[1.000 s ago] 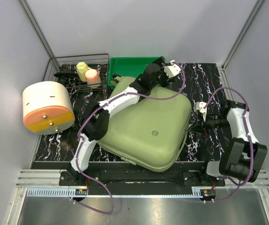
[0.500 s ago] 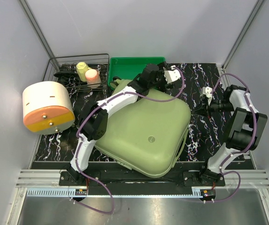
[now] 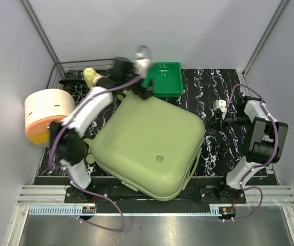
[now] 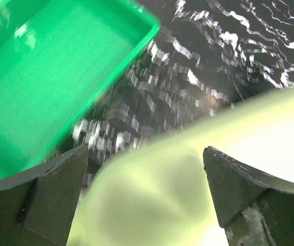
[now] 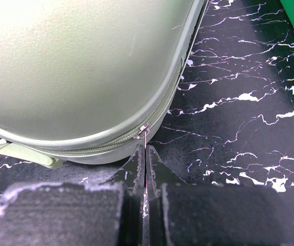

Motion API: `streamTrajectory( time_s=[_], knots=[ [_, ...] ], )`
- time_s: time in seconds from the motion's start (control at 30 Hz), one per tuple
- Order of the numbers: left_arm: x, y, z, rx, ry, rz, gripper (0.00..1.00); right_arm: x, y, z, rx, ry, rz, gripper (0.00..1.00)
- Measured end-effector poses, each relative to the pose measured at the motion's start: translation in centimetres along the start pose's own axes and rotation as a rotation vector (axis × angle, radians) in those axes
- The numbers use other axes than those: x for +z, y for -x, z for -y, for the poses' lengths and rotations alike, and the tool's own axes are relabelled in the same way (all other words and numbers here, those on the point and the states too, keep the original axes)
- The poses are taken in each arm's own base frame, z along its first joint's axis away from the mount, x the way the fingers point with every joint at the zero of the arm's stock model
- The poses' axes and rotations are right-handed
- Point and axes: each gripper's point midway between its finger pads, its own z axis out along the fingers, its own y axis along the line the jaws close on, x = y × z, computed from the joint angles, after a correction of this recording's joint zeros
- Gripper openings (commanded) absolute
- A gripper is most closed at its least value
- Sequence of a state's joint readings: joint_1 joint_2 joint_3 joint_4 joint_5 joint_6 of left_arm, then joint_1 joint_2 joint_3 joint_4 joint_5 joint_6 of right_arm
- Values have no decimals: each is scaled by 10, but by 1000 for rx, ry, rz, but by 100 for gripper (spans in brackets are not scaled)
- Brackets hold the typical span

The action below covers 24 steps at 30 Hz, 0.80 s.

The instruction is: Open, take out, and arrange the luggage

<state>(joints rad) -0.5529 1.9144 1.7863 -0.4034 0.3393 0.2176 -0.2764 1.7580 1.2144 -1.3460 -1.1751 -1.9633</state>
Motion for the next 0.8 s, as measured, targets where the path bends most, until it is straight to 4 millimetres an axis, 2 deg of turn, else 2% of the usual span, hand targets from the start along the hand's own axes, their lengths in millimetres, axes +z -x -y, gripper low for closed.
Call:
streamTrajectory(
  time_s=[0.03,0.13,0.2,0.27,0.33,0.4,0.57,0.67,0.8],
  knots=[
    [-39,-8,-13,-74,11,-12,99,0,0,-1,-5,-1,-1,0],
    [-140,-23,-51,-238,107,4,99,0,0,-4,-23,-4,-6,0],
    [-185,-27,-66,-318,159,32,99,-1,1,-6,-36,-8,-11,0],
    [-204,-29,-68,-384,153,52,99,-2,1,-8,-54,-13,-18,0],
    [-201,-37,-61,-455,101,36,99,-2,1,-9,-68,-19,-20,0],
    [-187,-50,-50,-540,24,6,99,-2,1,-10,-82,-25,-21,0],
    [-125,-83,-28,-747,-167,-132,99,-3,1,-18,-132,-47,-32,0],
    [-98,-69,-27,-775,-240,-149,99,-6,-3,-34,-142,-49,-73,0],
    [-55,-46,-20,-680,-321,-184,96,-8,-8,-67,-141,-38,-136,0]
  ],
)
